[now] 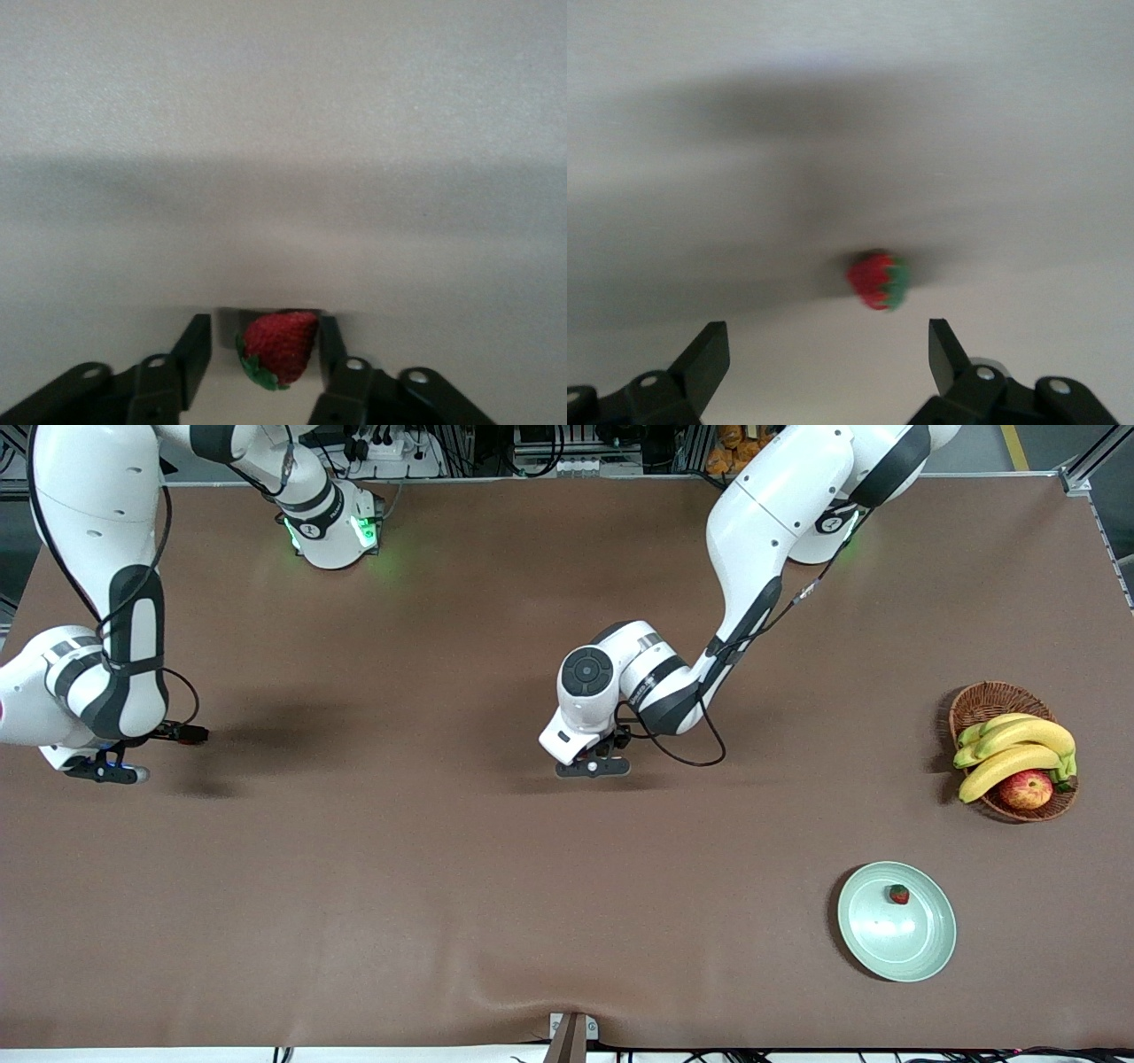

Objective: Collect all strawberries into plate
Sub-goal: 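Drop the strawberry onto the plate while the right gripper grasps the third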

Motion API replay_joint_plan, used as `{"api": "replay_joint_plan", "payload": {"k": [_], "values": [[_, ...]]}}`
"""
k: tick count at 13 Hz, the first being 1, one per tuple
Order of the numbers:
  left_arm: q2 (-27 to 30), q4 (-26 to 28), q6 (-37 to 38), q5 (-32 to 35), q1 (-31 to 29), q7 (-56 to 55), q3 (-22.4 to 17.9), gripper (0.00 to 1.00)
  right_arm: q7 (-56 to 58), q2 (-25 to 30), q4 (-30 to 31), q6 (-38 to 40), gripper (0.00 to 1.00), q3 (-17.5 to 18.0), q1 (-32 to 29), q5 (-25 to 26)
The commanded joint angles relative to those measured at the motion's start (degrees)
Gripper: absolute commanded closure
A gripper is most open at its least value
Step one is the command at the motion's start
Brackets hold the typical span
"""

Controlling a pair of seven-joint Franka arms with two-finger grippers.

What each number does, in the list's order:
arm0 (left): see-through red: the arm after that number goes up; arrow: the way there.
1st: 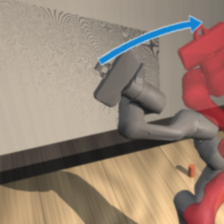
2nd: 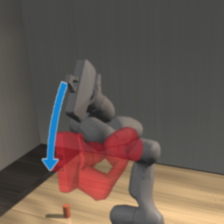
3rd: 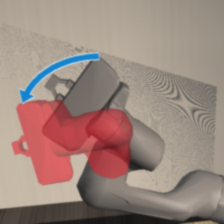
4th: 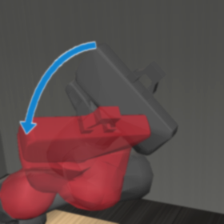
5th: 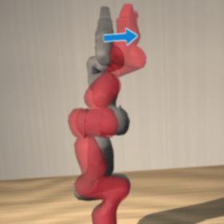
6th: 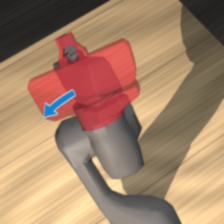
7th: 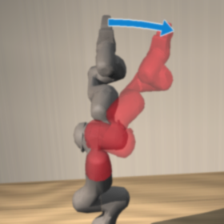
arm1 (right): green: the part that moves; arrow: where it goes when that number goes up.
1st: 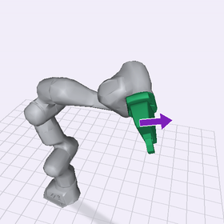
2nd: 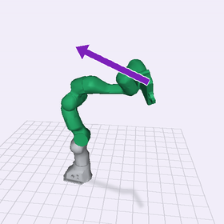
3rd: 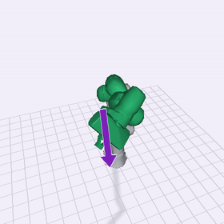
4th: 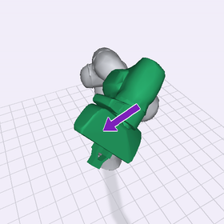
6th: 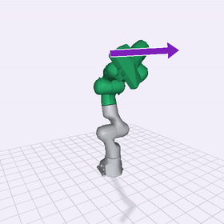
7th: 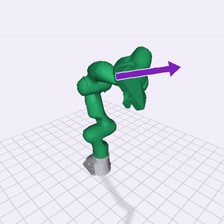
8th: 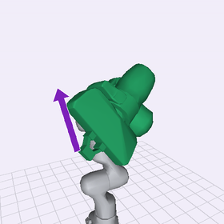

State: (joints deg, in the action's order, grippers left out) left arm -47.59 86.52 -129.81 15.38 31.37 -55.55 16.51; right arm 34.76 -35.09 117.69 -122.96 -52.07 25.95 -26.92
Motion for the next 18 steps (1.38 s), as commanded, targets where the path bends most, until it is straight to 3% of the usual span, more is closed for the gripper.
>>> {"api": "replay_joint_plan", "payload": {"k": [1,2,6,9,11,14,16,18], "values": [[-0.4,-1.18,0.88,0.88,0.62,-0.96,-0.78,0.71,6.9,1.35,1.23,-5.0,0.0,1.18,-4.58,0.3],[-0.4,-1.18,0.88,0.79,0.62,-1.05,-0.78,0.81,6.9,1.08,1.31,-6.58,0.0,1.53,-4.94,0.21],[-0.31,-1.01,0.97,0.7,0.62,-3.23,-0.78,0.81,6.9,0.56,1.31,-6.94,0.03,6.71,-8.02,-2.77],[1.0,-1.09,2.27,0.53,-0.34,-4.65,-0.78,0.81,6.9,-0.93,1.31,-10.18,0.17,7.94,-8.29,-3.49],[4.06,-1.18,3.95,0.44,-4.27,-5.96,-1.83,0.81,6.99,-1.47,1.4,-11.25,0.27,8.99,-9.95,-3.49],[10.48,-0.92,5.88,0.26,-16.47,-6.14,-1.83,0.81,7.08,-1.47,1.75,-10.9,0.49,10.32,-10.92,-3.49],[11.73,-1.09,5.89,0.44,-24.47,-7.19,-1.83,0.8,6.99,-1.47,2.45,-10.55,0.66,10.32,-10.4,-3.49],[11.12,-1.18,5.45,1.23,-30.81,-6.94,-2.09,0.8,6.99,-1.12,2.19,-9.24,0.94,10.32,-9.96,-3.49]]}}
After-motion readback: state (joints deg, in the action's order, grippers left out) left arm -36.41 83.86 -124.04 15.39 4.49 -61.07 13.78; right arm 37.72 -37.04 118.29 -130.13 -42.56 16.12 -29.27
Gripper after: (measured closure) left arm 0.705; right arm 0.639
